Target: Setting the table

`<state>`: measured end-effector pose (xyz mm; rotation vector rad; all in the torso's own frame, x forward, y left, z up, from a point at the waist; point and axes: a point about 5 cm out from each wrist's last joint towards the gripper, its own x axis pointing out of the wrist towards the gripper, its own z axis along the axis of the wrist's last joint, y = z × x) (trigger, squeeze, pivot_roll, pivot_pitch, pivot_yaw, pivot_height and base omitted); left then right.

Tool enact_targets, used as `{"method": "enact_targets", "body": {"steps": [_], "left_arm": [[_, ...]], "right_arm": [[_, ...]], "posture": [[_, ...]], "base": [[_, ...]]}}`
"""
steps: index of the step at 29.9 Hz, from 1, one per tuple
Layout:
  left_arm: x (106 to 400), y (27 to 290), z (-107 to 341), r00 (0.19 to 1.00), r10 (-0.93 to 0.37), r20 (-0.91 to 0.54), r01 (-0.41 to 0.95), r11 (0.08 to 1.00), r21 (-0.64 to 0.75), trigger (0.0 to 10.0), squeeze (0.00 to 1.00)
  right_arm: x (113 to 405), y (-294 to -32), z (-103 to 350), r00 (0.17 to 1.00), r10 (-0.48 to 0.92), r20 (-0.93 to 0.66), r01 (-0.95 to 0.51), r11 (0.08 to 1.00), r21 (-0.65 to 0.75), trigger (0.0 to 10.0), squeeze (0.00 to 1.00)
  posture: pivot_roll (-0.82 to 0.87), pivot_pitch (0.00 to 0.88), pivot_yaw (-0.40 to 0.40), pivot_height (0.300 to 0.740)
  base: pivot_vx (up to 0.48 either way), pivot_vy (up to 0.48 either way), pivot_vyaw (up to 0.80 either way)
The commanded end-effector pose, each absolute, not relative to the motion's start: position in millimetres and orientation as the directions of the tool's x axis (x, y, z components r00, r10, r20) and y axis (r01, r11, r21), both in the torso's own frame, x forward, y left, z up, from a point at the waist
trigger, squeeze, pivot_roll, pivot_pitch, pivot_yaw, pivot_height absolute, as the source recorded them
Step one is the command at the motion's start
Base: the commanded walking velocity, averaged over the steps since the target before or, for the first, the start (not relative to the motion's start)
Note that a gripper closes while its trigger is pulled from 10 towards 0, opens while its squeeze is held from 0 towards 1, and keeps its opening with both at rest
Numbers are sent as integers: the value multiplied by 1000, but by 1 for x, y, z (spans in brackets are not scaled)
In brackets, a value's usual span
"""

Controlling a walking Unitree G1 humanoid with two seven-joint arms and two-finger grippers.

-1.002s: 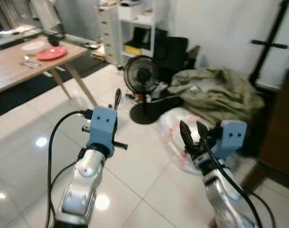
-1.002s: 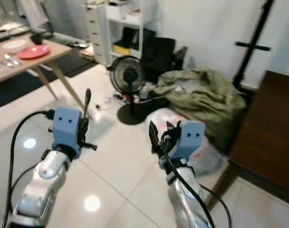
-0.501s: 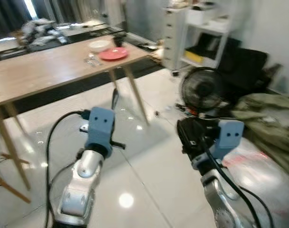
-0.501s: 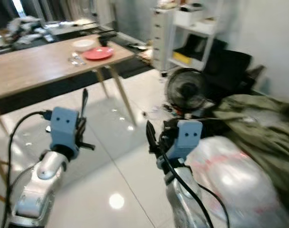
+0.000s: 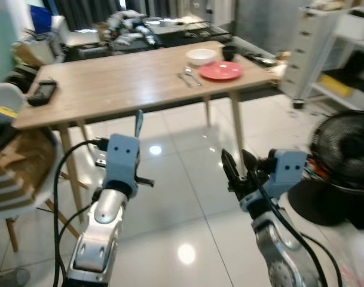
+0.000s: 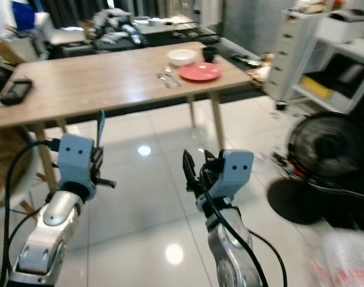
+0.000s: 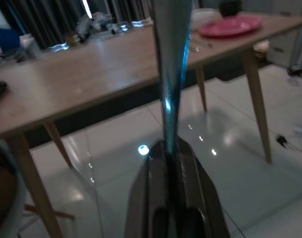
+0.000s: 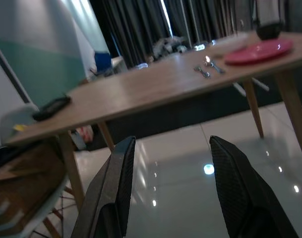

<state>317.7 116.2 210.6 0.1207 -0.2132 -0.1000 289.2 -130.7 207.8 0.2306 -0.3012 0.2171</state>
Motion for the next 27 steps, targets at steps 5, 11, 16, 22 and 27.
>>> {"method": "enact_targets", "body": {"steps": [5,11,16,22,27], "left_arm": [[318,123,209,977,-84,197,56,988,141,10000,0],[318,123,209,977,-81,197,54,989,140,10000,0],[318,124,209,978,-77,194,50,988,143,10000,0],[318,124,209,978,-80,190,53,988,144,10000,0],[318,124,209,978,-83,190,55,988,144,10000,0]], "right_arm": [[288,-128,208,930,173,323,-250,944,216,10000,0],[288,-130,208,932,163,323,-241,946,217,10000,0],[289,-133,207,939,137,317,-216,949,231,10000,0],[290,-137,206,946,105,308,-187,950,250,10000,0],[291,-138,206,948,97,304,-178,951,252,10000,0]], "posture": [[-18,74,134,740],[-16,75,133,740],[-15,76,133,740],[-12,82,137,740],[-12,82,137,740]], "base": [[480,0,0],[480,0,0],[480,0,0],[480,0,-564],[480,0,-781]]}}
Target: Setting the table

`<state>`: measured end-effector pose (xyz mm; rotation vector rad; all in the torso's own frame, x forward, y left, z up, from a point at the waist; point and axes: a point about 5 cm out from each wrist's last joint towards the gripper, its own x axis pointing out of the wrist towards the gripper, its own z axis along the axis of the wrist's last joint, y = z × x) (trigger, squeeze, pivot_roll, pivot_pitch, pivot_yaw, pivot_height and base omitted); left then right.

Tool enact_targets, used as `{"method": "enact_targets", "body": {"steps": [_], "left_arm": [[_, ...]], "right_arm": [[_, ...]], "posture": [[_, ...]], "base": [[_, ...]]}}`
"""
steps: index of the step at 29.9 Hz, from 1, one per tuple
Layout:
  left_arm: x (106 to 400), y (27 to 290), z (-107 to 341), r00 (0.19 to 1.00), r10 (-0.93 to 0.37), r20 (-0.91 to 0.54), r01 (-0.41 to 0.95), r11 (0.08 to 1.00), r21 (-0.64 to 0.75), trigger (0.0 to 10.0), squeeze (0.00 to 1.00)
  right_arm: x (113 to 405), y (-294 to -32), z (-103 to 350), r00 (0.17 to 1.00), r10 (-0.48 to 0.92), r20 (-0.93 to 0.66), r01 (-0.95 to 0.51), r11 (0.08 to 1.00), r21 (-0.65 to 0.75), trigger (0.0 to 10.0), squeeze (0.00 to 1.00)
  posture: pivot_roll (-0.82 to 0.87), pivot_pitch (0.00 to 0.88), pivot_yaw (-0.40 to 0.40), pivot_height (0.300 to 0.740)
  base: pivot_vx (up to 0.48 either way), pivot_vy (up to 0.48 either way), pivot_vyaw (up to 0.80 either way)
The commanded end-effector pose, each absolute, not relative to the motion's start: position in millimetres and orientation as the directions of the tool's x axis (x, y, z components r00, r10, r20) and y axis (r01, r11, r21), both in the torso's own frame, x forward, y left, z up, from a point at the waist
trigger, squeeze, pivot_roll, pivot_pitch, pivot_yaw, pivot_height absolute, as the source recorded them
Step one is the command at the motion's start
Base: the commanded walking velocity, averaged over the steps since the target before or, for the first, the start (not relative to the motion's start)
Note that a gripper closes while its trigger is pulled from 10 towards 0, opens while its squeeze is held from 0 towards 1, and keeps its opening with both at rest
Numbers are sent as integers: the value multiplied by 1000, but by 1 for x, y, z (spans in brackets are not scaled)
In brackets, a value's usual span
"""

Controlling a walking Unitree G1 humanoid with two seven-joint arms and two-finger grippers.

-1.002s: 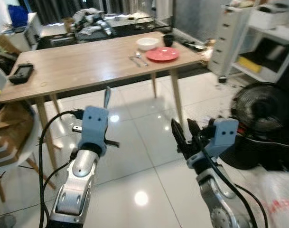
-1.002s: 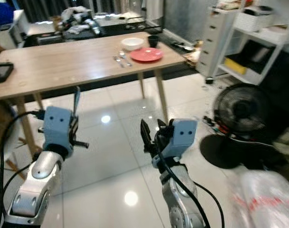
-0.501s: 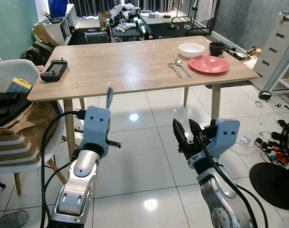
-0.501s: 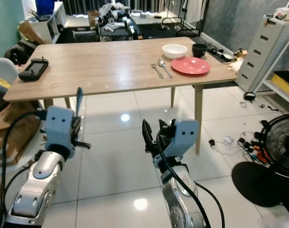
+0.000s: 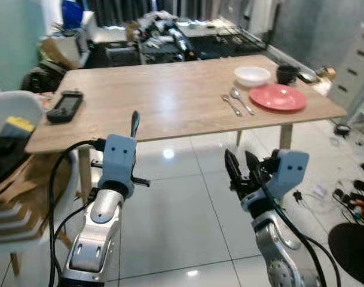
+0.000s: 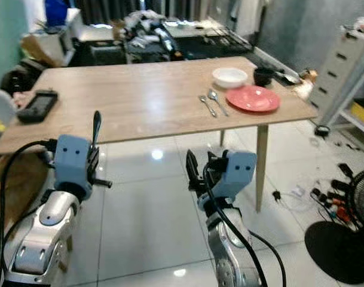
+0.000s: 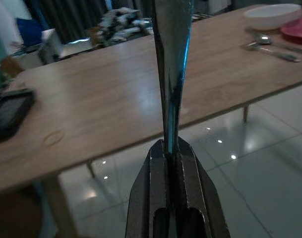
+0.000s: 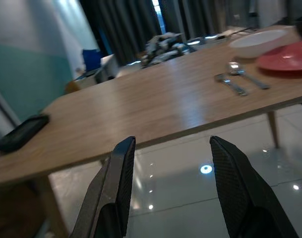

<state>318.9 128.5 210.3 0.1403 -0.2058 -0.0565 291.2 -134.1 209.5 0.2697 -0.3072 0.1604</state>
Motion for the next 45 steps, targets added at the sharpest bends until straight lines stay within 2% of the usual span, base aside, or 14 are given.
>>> {"method": "enact_targets", "body": {"steps": [1,6,13,23,30,45], "left_arm": [[318,124,209,978,-83,190,55,988,144,10000,0],[318,124,209,979,-82,189,54,988,146,10000,0],[319,125,209,979,-79,190,52,988,146,10000,0],[318,125,209,979,-78,187,50,988,147,10000,0],[319,125,207,983,-59,173,32,988,154,10000,0],[320,125,204,986,-29,164,1,986,168,10000,0]], "right_arm": [[291,-138,206,948,97,304,-178,951,252,10000,0],[291,-138,206,948,91,305,-173,952,253,10000,0],[290,-131,209,934,150,323,-231,946,229,10000,0],[290,-125,210,926,183,329,-267,936,231,10000,0],[289,-122,210,920,212,330,-301,921,247,10000,0],[287,-119,210,912,248,328,-335,910,243,10000,0]], "posture": [[-12,82,137,740],[-11,85,137,740],[-8,85,136,740],[-6,84,138,740],[-9,83,140,740],[-12,76,137,740]], "base": [[480,0,-775],[480,0,-644],[480,0,0],[480,0,769],[433,0,66],[0,0,0]]}}
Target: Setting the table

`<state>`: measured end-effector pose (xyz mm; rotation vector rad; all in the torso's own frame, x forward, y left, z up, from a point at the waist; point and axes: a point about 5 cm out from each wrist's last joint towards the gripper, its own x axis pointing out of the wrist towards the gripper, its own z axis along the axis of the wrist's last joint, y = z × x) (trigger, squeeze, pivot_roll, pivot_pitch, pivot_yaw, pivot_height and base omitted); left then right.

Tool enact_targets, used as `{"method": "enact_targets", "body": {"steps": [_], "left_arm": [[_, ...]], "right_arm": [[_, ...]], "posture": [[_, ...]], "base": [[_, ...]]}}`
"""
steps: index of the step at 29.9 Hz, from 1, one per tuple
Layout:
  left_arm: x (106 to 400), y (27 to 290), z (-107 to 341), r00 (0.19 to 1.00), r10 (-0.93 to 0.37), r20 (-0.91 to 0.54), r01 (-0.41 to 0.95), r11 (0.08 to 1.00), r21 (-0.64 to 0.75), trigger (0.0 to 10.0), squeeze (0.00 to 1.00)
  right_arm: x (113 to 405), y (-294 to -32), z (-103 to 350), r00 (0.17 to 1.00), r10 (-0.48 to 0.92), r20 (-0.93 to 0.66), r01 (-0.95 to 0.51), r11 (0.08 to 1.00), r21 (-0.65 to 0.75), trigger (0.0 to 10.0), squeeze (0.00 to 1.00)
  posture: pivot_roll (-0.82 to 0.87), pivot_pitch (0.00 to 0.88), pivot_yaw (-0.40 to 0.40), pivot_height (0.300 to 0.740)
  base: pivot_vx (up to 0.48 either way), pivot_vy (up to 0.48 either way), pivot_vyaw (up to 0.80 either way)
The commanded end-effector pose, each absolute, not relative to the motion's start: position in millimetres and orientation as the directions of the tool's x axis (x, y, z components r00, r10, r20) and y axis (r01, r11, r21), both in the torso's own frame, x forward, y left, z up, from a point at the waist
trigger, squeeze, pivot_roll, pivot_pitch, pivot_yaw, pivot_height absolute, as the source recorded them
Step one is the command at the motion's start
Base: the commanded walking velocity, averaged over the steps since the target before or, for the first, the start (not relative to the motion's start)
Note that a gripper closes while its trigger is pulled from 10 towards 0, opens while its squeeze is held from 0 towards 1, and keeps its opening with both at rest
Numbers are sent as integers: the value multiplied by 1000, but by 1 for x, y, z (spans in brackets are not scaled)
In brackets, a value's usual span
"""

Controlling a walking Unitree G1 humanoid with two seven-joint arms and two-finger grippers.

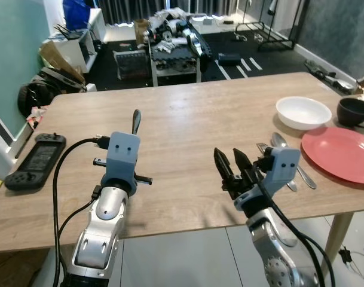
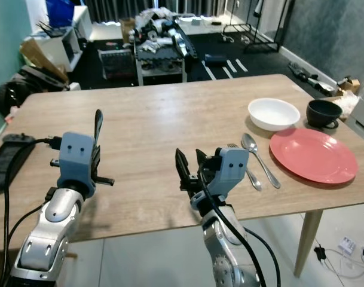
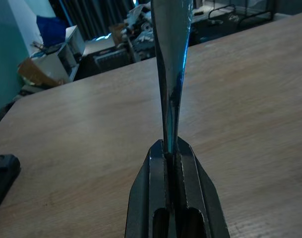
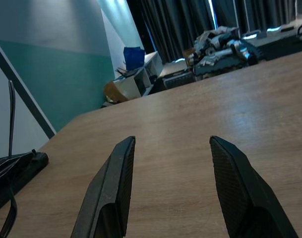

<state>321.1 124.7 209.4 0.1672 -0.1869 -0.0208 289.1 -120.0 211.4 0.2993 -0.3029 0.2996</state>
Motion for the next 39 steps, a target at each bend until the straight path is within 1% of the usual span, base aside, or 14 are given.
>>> {"method": "enact_targets", "body": {"steps": [1,10,14,16,18,25,26,28,31,32,33,35,37,39], "left_arm": [[320,125,204,986,-29,163,1,986,168,10000,0],[320,126,202,988,-20,151,-5,987,163,10000,0],[322,136,186,998,46,33,-51,984,171,10000,0],[322,137,184,998,58,17,-60,984,170,10000,0],[322,143,177,996,86,-35,-80,986,150,10000,0],[318,148,173,993,92,-70,-81,986,144,10000,0],[317,149,173,993,95,-77,-84,988,127,10000,0],[318,158,170,981,142,-129,-139,990,30,10000,0],[318,168,169,968,192,-160,-197,980,-16,10000,0],[320,182,166,951,238,-196,-248,969,-24,10000,0],[320,182,166,951,238,-196,-248,969,-24,10000,0],[322,191,161,938,238,-253,-236,971,42,10000,0],[325,201,162,937,240,-255,-225,971,87,10000,0],[327,208,162,938,215,-273,-194,975,104,10000,0]], "right_arm": [[287,-119,210,912,248,327,-335,911,242,10000,0],[288,-118,209,910,265,319,-344,912,224,10000,0],[291,-108,200,898,354,259,-396,909,131,10000,0],[292,-107,199,895,368,250,-406,906,121,10000,0],[297,-104,196,879,425,217,-452,888,90,10000,0],[317,-105,193,826,546,138,-557,828,56,10000,0],[321,-104,193,814,567,126,-575,817,40,10000,0],[326,-102,194,804,583,115,-587,810,-2,10000,0],[330,-103,196,811,572,124,-574,818,-15,10000,0],[331,-107,200,828,540,152,-546,838,-6,10000,0],[331,-107,200,828,540,152,-546,838,-6,10000,0],[332,-112,203,842,509,179,-517,856,3,10000,0],[333,-119,206,863,459,211,-475,880,25,10000,0],[334,-131,210,893,367,260,-401,911,93,10000,0]], "posture": [[-11,75,134,740],[-10,74,129,740],[7,85,120,740],[7,85,120,740],[16,99,121,740],[25,117,121,740],[33,124,115,740],[42,128,110,740],[47,132,105,740],[52,136,100,740],[52,136,100,740],[55,141,99,740],[54,144,101,740],[55,145,105,740]], "base": [[0,0,0],[0,0,0],[0,0,0],[0,0,0],[0,0,0],[0,0,0],[0,0,0],[0,0,0],[0,0,0],[0,0,0],[0,0,0],[0,0,0],[0,0,0],[0,0,0]]}}
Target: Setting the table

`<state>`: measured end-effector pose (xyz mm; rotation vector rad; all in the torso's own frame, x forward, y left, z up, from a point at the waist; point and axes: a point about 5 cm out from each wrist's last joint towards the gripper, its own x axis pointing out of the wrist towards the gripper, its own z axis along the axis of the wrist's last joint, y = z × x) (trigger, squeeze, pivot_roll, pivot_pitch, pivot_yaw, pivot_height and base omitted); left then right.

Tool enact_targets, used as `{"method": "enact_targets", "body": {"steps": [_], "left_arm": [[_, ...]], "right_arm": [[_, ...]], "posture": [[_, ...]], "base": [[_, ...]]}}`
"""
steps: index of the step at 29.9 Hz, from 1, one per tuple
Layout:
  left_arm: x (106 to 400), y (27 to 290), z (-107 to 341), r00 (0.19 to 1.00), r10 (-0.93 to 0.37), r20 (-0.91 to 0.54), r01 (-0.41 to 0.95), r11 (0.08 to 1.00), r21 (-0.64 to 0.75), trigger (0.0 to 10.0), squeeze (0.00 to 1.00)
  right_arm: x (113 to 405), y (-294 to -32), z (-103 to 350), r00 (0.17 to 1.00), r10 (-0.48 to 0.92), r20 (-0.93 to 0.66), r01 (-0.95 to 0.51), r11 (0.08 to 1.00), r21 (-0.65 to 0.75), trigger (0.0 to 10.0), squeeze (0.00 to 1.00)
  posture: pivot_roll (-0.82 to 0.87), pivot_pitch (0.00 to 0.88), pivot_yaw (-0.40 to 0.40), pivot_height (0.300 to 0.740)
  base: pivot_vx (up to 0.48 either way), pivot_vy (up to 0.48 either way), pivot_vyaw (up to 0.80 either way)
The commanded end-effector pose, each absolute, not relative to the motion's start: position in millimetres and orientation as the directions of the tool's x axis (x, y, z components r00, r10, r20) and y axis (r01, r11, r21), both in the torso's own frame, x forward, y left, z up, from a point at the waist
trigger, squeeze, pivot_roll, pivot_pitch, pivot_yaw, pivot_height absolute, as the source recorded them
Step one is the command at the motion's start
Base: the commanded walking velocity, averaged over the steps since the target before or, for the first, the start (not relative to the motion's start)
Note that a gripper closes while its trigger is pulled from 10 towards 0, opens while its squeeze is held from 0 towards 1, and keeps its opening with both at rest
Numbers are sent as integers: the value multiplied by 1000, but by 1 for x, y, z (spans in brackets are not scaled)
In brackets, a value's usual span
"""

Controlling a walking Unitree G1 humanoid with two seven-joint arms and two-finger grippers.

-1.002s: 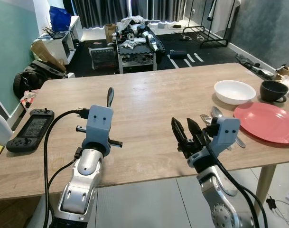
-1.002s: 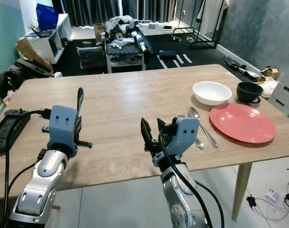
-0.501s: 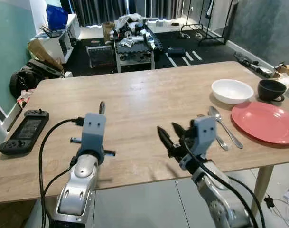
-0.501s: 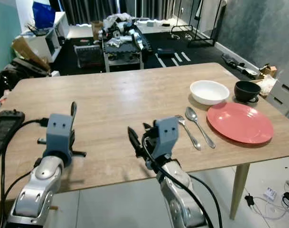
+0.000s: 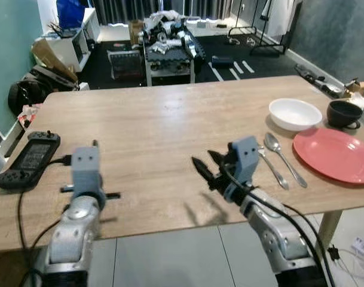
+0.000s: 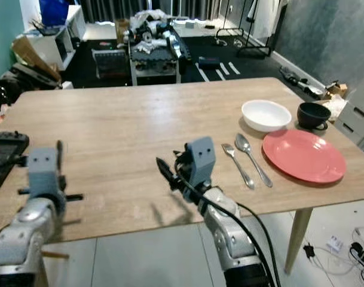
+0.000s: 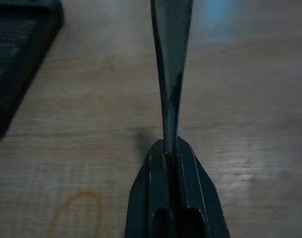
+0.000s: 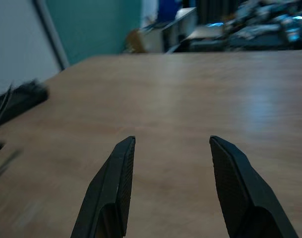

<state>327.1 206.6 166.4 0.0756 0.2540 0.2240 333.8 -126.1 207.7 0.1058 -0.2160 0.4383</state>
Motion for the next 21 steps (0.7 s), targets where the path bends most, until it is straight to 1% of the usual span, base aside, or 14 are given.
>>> {"method": "enact_targets", "body": {"steps": [1,4,6,8,10,11,12,15,18,21], "left_arm": [[328,211,162,936,207,-286,-187,978,97,10000,0],[328,213,157,918,165,-360,-149,986,71,10000,0],[329,213,156,907,145,-395,-125,989,76,10000,0],[330,214,156,903,136,-407,-113,990,81,10000,0],[330,214,155,902,135,-410,-114,991,75,10000,0],[332,213,155,898,124,-423,-125,992,26,10000,0],[332,213,155,898,124,-423,-125,992,26,10000,0],[340,208,160,903,87,-421,-133,988,-80,10000,0],[348,205,165,910,80,-406,-119,990,-71,10000,0],[352,207,167,917,96,-387,-105,995,-1,10000,0]], "right_arm": [[335,-135,211,902,332,274,-375,919,119,10000,0],[334,-147,214,929,207,306,-286,928,239,10000,0],[333,-150,214,937,146,317,-254,909,331,10000,0],[331,-150,214,938,114,328,-250,878,408,10000,0],[330,-150,214,937,106,333,-252,866,433,10000,0],[328,-148,214,935,101,339,-263,841,473,10000,0],[328,-148,214,935,101,339,-263,841,473,10000,0],[323,-139,214,930,111,350,-293,799,525,10000,0],[317,-125,212,922,157,353,-332,788,519,10000,0],[314,-118,212,917,184,354,-354,782,512,10000,0]], "posture": [[53,147,108,740],[51,148,111,740],[52,150,119,740],[53,150,120,740],[53,150,120,740],[52,150,121,740],[52,150,121,740],[50,146,119,740],[44,145,123,740],[42,145,124,740]], "base": [[0,0,0],[0,0,0],[0,0,0],[0,0,0],[0,0,0],[0,0,0],[0,0,0],[0,0,0],[0,0,0],[0,0,0]]}}
